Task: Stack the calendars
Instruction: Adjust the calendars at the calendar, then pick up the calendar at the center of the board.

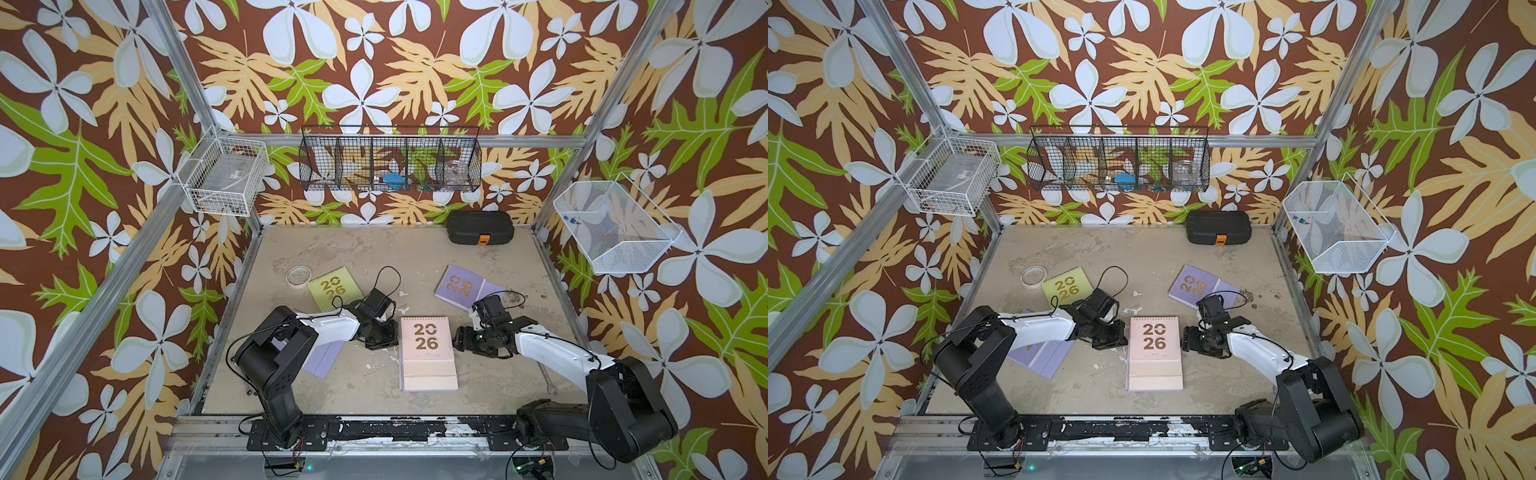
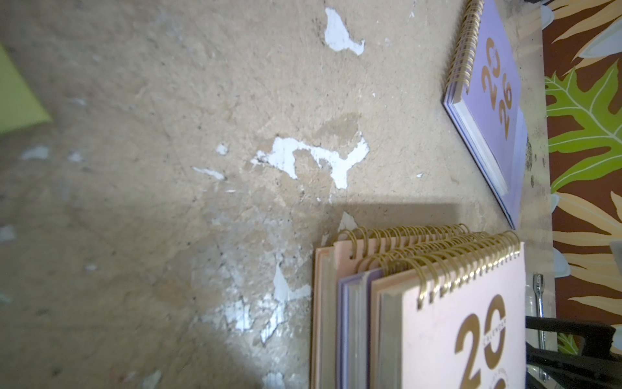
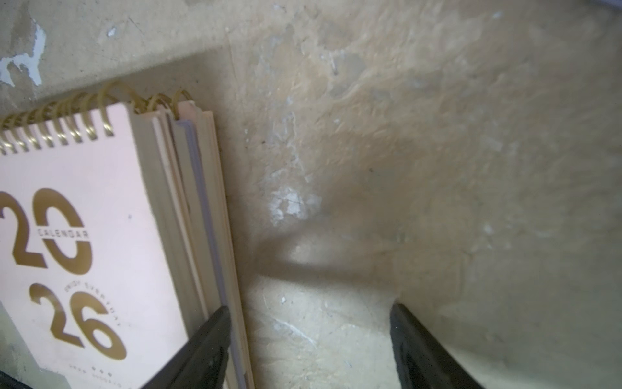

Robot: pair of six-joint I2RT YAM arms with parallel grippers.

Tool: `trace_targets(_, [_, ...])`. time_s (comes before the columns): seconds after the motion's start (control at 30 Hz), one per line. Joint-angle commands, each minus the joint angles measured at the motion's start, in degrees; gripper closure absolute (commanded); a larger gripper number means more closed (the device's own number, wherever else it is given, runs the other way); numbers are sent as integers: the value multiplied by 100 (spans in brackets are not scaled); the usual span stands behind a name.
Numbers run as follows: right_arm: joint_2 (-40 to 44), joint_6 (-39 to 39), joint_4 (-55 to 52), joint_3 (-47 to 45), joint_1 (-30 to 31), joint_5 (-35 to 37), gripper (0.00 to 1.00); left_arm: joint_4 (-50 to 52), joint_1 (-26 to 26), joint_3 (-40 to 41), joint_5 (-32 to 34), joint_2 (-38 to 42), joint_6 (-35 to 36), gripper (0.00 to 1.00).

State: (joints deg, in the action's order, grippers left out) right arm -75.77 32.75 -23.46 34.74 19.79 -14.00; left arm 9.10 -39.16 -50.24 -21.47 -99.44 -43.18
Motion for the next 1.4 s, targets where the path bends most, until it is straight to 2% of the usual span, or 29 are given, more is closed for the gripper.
trace_targets(0.0, [-26,33,-103,-17,29,-296,25,-57,-22,31,-46,-27,-41,100])
trace_targets(0.13, [-43,20,-173,21,43,-227,25,-89,-31,32,-64,-49,-60,100])
trace_targets(0.23, [50,-14,-417,164,-14,194,25,102,-24,-55,173,18,20,100])
trace_targets(0.33, [263,-102,-529,293,-506,330,25,433,8,-345,539,55,202,100])
trace_targets(0.47, [373,-346,-499,634,-1214,169,24,831,133,-910,624,-61,441,100])
trace_targets(0.6, [-76,-418,-317,1027,-1702,-244,24,1127,237,-1532,687,-264,649,100])
trace_targets(0.83, [-1031,-484,-11,1804,-2100,-793,24,1050,488,-2682,6,-969,895,100])
trace_targets(1.07, [-1869,-314,322,2369,-2175,-1076,26,710,808,-3877,-1000,-1939,832,66])
trace_targets(1.27, [-2528,-321,282,2910,-2284,-1260,26,634,874,-4864,-1608,-2835,765,52])
trace_targets(1.37, [-2784,-342,245,3100,-2309,-1345,26,519,867,-5230,-1779,-3183,806,41])
